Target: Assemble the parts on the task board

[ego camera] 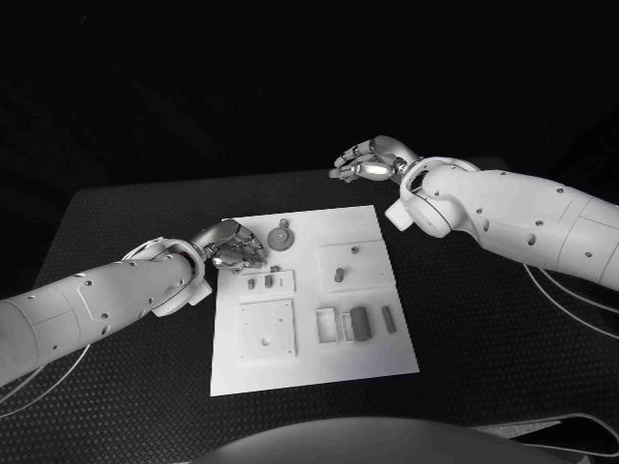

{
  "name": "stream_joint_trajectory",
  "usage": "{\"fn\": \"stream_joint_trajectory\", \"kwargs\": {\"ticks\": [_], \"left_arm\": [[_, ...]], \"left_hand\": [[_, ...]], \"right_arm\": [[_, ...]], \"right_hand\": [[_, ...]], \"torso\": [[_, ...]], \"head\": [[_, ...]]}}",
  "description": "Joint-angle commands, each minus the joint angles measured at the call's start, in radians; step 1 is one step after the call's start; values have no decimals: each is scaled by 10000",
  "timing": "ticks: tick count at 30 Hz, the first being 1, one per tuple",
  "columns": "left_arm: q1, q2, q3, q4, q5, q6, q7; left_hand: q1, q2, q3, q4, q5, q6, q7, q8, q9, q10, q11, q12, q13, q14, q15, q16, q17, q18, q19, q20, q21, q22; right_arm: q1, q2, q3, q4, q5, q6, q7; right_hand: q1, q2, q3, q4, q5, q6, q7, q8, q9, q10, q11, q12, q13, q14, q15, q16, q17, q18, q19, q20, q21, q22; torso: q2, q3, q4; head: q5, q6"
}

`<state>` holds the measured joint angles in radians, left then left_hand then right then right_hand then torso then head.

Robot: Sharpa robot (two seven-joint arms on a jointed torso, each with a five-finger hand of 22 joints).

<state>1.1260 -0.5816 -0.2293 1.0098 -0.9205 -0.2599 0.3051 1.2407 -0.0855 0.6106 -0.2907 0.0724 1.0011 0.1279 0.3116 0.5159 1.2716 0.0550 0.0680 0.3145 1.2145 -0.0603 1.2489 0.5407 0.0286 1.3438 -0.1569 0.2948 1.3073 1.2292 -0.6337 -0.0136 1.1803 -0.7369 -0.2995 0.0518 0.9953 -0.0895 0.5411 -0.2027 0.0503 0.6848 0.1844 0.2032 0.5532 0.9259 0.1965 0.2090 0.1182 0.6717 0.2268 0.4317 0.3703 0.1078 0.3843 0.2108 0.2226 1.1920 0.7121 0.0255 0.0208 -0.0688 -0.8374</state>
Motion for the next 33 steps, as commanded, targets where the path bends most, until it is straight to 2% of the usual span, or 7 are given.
{"fn": "stream_joint_trajectory", "kwargs": {"ticks": [1,5,7,12,16,25,33], "left_arm": [[-3,6,14,-5,121,-162,135],[2,-31,40,39,174,-161,137],[3,12,191,16,174,-158,84],[14,-28,427,120,-163,-111,-1],[126,-89,607,267,-834,180,-283],[703,-95,631,849,-3758,1054,-1259],[808,259,612,955,-5435,1375,-1525]], "left_hand": [[-143,-87,-150,7,-31,-189,74,-128,-42,-245,68,-68,-63,-72,80,37,18,575,-42,19,-57,129],[-319,-232,-422,8,-18,-386,150,-237,-83,-520,157,-55,-144,-145,168,46,40,636,-85,105,-100,151],[-419,-270,-562,15,-2,-435,177,-262,-91,-618,194,-47,-175,-189,204,50,51,665,-113,146,-128,156],[-519,-275,-728,13,25,-445,192,-264,-89,-809,257,-42,-229,-255,267,62,69,719,-148,210,-178,156],[-547,-285,-794,14,26,-430,188,-256,-84,-856,277,-30,-236,-297,287,63,75,737,-177,238,-208,154],[-350,-234,-797,-8,201,-315,126,-200,-64,-915,310,25,-187,-541,326,8,68,750,-368,307,-359,144],[163,-204,-515,-13,200,-190,74,-151,-53,-783,262,112,-42,-583,280,30,73,724,-379,293,-399,170]], "right_arm": [[-3,14,3,1,-9,119,64],[-5,13,3,-18,-9,114,64],[-6,21,3,-20,-9,118,65],[-9,15,3,-23,-9,114,63],[-9,3,3,-11,-9,115,61],[-9,7,3,-29,-9,149,47],[-9,49,3,-64,-2,196,34]], "right_hand": [[-96,0,-1,51,-17,-87,645,24,-14,87,-4,-54,-14,39,-9,-64,-13,-138,-44,4,-61,18],[-95,1,-1,52,-17,-88,645,25,-15,88,-4,-55,-17,39,-9,-64,-13,-137,-43,4,-63,19],[-94,0,-1,52,-17,-88,645,26,-16,88,-4,-55,-19,39,-9,-64,-13,-137,-43,4,-64,20],[-92,1,-1,52,-17,-89,645,27,-17,90,-4,-56,-23,40,-9,-65,-13,-136,-42,4,-66,22],[-91,1,-1,53,-17,-89,645,28,-18,91,-4,-57,-26,41,-9,-65,-13,-136,-41,5,-68,24],[-90,1,-1,55,-17,-89,645,30,-21,95,-5,-58,-32,43,-9,-66,-13,-134,-39,5,-72,27],[-93,1,-3,59,-17,-89,646,32,-23,97,-4,-59,-38,44,-9,-67,-13,-134,-37,6,-75,29]], "torso": [[-4,-2,-10],[1,-9,-23],[-1,8,-20],[-2,16,-20],[-6,21,-6],[-5,25,-21],[5,12,-29]], "head": [[15,33],[6,38],[13,45],[-1,56],[-3,60],[20,90],[30,102]]}}
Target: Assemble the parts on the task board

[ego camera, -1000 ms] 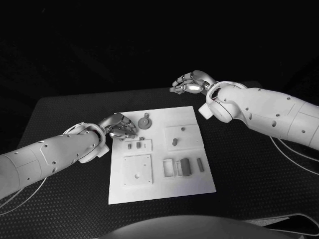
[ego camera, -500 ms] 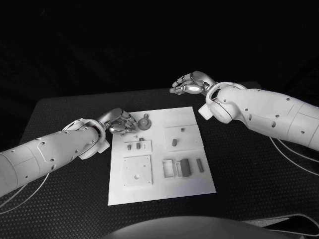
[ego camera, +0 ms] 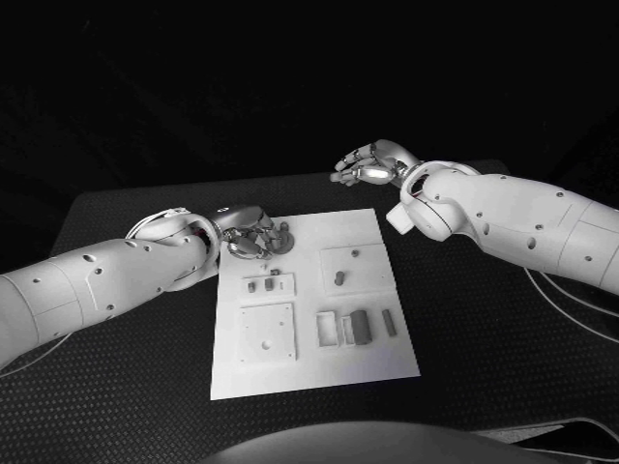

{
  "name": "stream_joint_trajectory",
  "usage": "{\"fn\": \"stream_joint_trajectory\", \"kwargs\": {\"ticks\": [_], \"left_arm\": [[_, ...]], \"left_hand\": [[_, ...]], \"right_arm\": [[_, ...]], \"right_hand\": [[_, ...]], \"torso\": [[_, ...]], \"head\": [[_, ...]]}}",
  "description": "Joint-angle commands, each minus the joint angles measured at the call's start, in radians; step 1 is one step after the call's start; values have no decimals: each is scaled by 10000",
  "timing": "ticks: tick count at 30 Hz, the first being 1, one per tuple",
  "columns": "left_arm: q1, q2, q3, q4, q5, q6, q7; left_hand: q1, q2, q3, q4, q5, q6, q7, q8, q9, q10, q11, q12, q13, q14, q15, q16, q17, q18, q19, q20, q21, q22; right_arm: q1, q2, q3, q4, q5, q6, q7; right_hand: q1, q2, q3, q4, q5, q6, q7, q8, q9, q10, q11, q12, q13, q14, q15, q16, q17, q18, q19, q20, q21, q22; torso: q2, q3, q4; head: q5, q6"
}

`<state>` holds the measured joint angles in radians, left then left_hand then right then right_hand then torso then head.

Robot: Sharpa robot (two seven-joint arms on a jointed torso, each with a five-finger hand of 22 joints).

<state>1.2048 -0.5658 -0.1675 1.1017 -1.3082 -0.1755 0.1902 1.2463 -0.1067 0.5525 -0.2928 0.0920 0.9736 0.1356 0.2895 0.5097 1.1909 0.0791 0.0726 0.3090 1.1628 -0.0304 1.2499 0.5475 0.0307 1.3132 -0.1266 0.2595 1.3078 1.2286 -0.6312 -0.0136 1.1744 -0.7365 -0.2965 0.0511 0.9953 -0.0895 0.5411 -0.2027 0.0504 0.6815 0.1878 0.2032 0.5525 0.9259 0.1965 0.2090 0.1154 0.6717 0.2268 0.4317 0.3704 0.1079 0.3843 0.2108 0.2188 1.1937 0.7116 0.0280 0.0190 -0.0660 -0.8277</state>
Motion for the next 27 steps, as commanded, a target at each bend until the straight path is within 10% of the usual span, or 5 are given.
{"fn": "stream_joint_trajectory", "kwargs": {"ticks": [1,27], "left_arm": [[28,188,-26,31,-1845,529,-382],[44,775,-292,-142,-3785,953,-837]], "left_hand": [[153,-3,88,6,-12,91,-4,69,8,19,21,63,27,-72,-18,21,5,696,-77,-12,-51,169],[500,-299,43,-7,-381,141,-89,67,2,-231,96,32,189,-215,56,17,-10,682,-189,44,-138,204]], "right_arm": [[-3,29,3,-9,-3,173,42],[-3,71,2,-29,18,250,11]], "right_hand": [[-94,1,-4,61,-17,-56,613,33,-16,98,-4,-59,-11,45,-9,-67,-15,-134,-36,7,-38,13],[-114,11,-10,90,-17,-59,614,39,-26,105,-3,-65,-33,48,-9,-70,-16,-130,-28,10,-51,23]], "torso": [[10,-11,-15],[6,-21,14]], "head": [[9,4],[-40,-40]]}}
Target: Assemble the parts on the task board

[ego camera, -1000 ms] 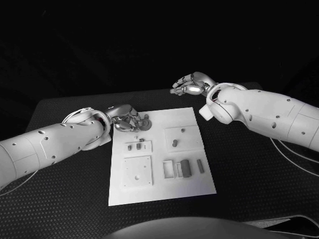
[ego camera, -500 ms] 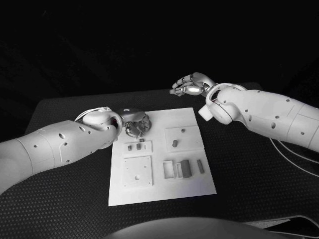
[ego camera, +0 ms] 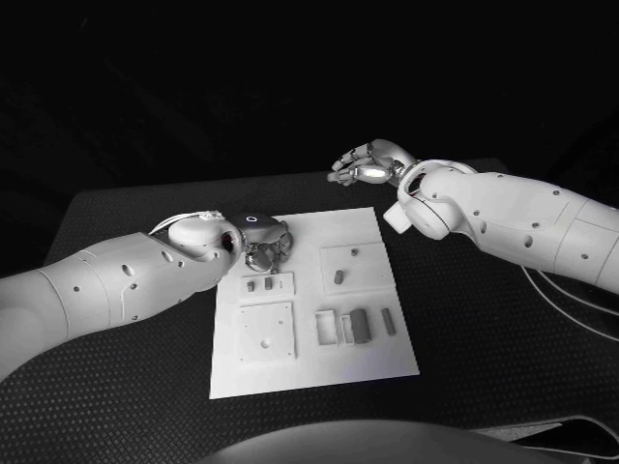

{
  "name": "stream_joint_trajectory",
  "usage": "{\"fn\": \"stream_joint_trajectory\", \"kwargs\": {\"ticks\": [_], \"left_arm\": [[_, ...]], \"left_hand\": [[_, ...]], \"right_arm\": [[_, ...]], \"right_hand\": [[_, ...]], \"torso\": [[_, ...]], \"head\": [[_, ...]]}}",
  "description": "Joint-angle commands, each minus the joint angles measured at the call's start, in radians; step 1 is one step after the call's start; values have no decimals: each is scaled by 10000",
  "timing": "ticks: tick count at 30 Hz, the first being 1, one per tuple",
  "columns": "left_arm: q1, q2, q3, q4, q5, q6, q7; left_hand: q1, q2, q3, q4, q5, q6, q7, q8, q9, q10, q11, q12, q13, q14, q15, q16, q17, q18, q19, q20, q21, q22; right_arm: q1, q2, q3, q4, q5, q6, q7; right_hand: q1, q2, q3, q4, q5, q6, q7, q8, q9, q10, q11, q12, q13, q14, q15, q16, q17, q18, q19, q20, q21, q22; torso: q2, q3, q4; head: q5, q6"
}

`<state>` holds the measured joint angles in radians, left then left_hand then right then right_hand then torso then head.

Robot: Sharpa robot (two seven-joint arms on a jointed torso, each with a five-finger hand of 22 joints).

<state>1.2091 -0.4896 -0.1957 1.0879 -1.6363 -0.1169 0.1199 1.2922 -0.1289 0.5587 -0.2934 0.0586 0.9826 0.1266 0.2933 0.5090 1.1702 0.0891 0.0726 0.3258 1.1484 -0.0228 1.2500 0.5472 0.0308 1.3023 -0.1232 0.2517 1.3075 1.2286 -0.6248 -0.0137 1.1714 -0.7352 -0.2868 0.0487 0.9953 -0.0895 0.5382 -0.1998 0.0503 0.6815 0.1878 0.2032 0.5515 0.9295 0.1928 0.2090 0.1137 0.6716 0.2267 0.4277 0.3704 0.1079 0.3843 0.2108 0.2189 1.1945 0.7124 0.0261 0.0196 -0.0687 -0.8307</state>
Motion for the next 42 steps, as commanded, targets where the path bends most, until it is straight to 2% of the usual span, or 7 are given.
{"fn": "stream_joint_trajectory", "kwargs": {"ticks": [1,9,14,26,34,42], "left_arm": [[0,17,-12,-17,-504,364,-147],[0,23,-23,-56,-527,440,-185],[0,-27,-24,-46,-504,529,-116],[-1,-143,-25,20,-213,545,31],[-1,-241,-28,98,-113,561,70],[-2,-323,-29,123,-77,541,82]], "left_hand": [[42,-100,-37,-2,-59,42,-1,24,7,-42,1,24,26,-81,-16,15,-8,678,-88,11,-64,208],[66,-103,-122,5,-83,-107,8,-53,-18,-190,39,-27,52,-158,22,6,-10,669,-139,35,-97,201],[53,-83,-146,10,-87,-111,16,-53,-16,-180,37,-13,72,-165,21,11,-9,666,-142,41,-102,201],[-13,-117,-265,7,-98,-155,8,-63,-9,-220,25,-12,111,-201,11,23,-3,663,-156,44,-114,203],[-293,-150,-725,1,-98,-242,27,-80,9,-300,35,-11,176,-252,21,49,8,668,-172,42,-122,210],[-230,-142,-941,0,-98,-293,33,-89,21,-358,40,-12,228,-279,25,53,4,681,-171,46,-133,205]], "right_arm": [[-3,8,3,2,6,159,33],[-3,13,2,-6,7,181,30],[-3,7,1,-11,7,191,28],[-11,0,1,-22,7,195,29],[-20,0,0,-19,7,194,28],[-26,-5,0,-26,7,193,28]], "right_hand": [[-117,14,19,65,-17,-59,614,40,-17,70,33,-65,-17,49,-8,-31,-16,-130,-27,10,-52,16],[-136,26,15,92,-17,-59,614,44,-23,76,33,-67,-30,51,-9,-33,-17,-128,-22,13,-60,22],[-139,27,15,97,-17,-60,614,45,-24,77,33,-68,-33,51,-9,-34,-17,-127,-22,13,-63,23],[-142,33,16,110,-17,-61,613,49,-29,81,32,-71,-45,53,-9,-36,-17,-124,-19,12,-71,28],[-140,35,17,113,-17,-62,613,52,-32,84,31,-72,-51,54,-10,-37,-17,-122,-17,11,-75,31],[-136,36,18,115,-17,-63,613,54,-35,86,30,-73,-57,55,-11,-38,-18,-120,-16,11,-80,34]], "torso": [[-3,-5,12],[-6,-14,8],[-4,-3,7],[-3,-6,5],[-7,-1,14],[-7,-1,6]], "head": [[-15,-13],[-5,-12],[-2,-19],[-18,-37],[-25,-45],[-17,-48]]}}
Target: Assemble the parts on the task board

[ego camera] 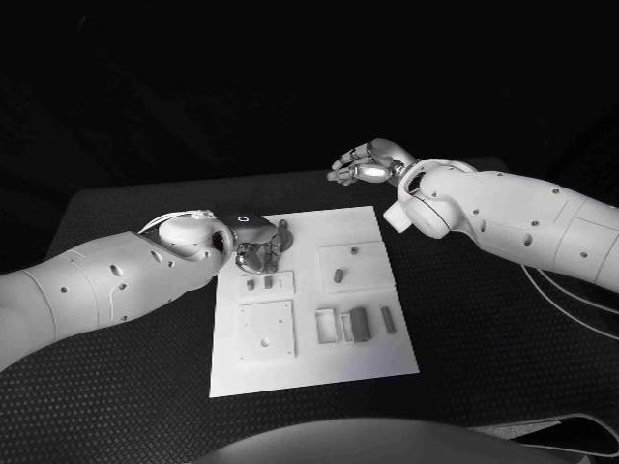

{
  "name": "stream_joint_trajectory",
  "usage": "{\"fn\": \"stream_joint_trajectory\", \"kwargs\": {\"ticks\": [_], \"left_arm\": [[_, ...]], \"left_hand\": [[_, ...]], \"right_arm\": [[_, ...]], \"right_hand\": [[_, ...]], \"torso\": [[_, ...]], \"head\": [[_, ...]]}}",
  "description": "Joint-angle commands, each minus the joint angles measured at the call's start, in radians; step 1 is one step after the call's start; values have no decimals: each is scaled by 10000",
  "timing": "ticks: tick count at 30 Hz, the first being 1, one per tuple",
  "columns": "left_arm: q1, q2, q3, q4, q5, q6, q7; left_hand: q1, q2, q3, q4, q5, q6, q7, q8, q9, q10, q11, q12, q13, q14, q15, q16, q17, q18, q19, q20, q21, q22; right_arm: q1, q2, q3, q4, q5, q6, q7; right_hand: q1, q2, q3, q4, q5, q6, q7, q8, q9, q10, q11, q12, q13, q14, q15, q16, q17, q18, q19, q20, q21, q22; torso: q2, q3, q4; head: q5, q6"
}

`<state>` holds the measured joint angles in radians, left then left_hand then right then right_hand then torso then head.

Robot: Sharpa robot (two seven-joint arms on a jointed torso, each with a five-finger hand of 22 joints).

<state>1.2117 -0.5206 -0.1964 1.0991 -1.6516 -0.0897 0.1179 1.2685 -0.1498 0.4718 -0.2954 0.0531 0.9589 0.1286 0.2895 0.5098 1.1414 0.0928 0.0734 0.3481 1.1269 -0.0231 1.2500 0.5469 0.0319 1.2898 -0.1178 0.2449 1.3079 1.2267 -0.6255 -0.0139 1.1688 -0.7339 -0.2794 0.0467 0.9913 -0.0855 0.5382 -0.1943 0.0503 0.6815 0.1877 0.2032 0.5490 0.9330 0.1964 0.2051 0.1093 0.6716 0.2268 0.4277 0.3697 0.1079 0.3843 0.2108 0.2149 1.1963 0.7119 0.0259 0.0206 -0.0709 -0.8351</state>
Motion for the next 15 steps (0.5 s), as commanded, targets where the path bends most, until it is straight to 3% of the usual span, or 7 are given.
{"fn": "stream_joint_trajectory", "kwargs": {"ticks": [1,9,15], "left_arm": [[-28,-16,-22,12,77,271,104],[-28,-19,-23,12,88,213,98],[-28,-42,-21,-53,251,-247,145]], "left_hand": [[9,68,-81,20,-43,-59,15,-52,13,-72,3,-20,7,-65,29,53,6,670,-47,-8,-65,200],[34,98,-139,27,-42,-79,26,-58,16,-90,8,-16,31,-67,33,57,4,672,-42,-3,-72,195],[58,199,-172,34,-43,-132,76,-83,12,-30,-10,32,92,-35,16,76,3,682,5,-9,-68,190]], "right_arm": [[-7,3,2,0,-6,119,49],[-12,3,2,-1,-6,116,47],[-15,10,2,-5,-6,122,49]], "right_hand": [[-96,-3,18,60,-17,-63,613,54,-10,52,-5,-34,-14,56,-11,-38,-10,-119,-16,11,-41,15],[-93,-2,19,62,-17,-64,612,56,-12,54,-6,-36,-21,57,-11,-39,-10,-118,-14,11,-45,19],[-90,0,19,63,-17,-64,612,58,-14,56,-6,-36,-25,57,-11,-40,-10,-116,-13,11,-48,21]], "torso": [[-1,3,-6],[2,-2,3],[2,-4,-6]], "head": [[3,-5],[10,2],[16,18]]}}
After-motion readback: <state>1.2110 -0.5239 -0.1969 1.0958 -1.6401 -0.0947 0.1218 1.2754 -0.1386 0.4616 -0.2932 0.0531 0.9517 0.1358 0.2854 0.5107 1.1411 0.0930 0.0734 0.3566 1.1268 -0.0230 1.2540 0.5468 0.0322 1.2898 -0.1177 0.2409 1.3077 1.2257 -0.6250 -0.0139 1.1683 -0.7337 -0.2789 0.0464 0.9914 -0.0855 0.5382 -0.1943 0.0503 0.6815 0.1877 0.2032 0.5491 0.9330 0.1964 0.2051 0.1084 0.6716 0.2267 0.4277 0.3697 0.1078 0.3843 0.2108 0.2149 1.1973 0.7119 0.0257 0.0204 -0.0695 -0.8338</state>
